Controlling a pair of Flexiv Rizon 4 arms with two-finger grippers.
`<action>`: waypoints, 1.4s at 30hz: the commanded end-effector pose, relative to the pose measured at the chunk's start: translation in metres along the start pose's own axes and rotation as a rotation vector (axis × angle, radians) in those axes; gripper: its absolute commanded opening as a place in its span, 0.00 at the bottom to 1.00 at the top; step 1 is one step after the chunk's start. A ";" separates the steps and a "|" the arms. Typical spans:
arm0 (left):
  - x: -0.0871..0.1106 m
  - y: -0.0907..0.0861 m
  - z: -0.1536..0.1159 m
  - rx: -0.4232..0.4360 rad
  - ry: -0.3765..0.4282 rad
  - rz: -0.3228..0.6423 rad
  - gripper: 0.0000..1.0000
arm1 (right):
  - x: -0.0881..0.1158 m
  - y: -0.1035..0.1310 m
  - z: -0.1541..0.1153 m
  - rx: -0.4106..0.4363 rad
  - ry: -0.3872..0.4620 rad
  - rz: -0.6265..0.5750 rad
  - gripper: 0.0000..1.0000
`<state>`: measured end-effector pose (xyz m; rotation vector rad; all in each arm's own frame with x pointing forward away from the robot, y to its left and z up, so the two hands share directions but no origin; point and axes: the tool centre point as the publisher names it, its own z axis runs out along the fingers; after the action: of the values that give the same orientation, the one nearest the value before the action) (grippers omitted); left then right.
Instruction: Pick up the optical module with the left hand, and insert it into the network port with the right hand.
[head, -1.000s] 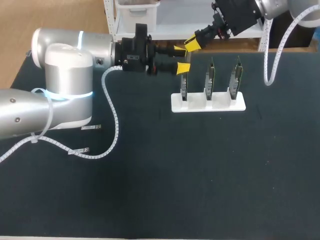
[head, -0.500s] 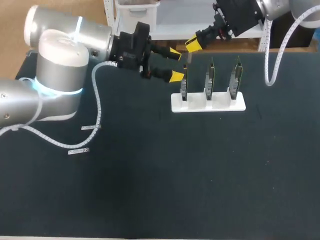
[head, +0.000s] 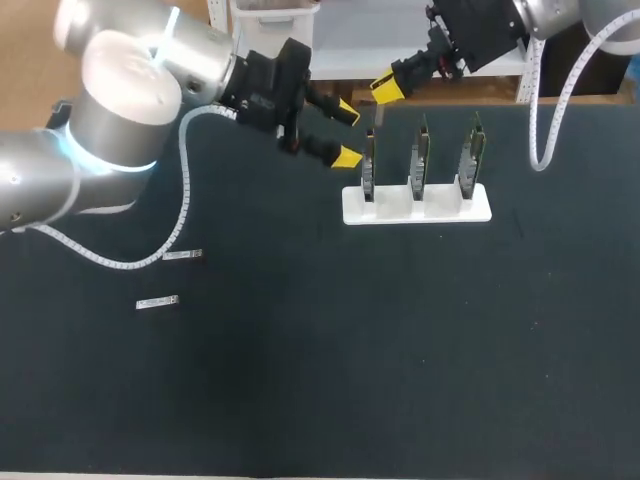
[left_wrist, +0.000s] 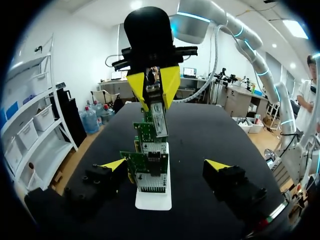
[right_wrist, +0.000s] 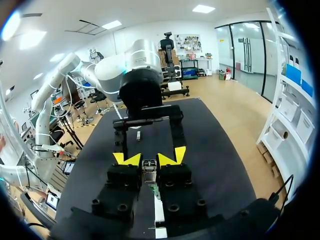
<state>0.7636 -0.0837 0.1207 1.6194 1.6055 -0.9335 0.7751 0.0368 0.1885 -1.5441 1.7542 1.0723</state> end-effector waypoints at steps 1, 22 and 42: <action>0.005 0.004 0.006 0.020 0.071 0.012 1.00 | 0.002 0.001 -0.001 0.006 -0.005 0.000 0.00; 0.028 0.000 0.013 0.030 0.182 -0.003 1.00 | 0.005 0.003 -0.001 0.014 -0.006 0.009 0.00; 0.032 0.010 0.016 0.035 0.197 -0.010 1.00 | 0.006 0.004 -0.001 0.017 -0.007 0.007 0.00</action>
<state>0.7671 -0.0778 0.0854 1.7647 1.7330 -0.8274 0.7736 0.0335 0.1851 -1.5280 1.7610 1.0672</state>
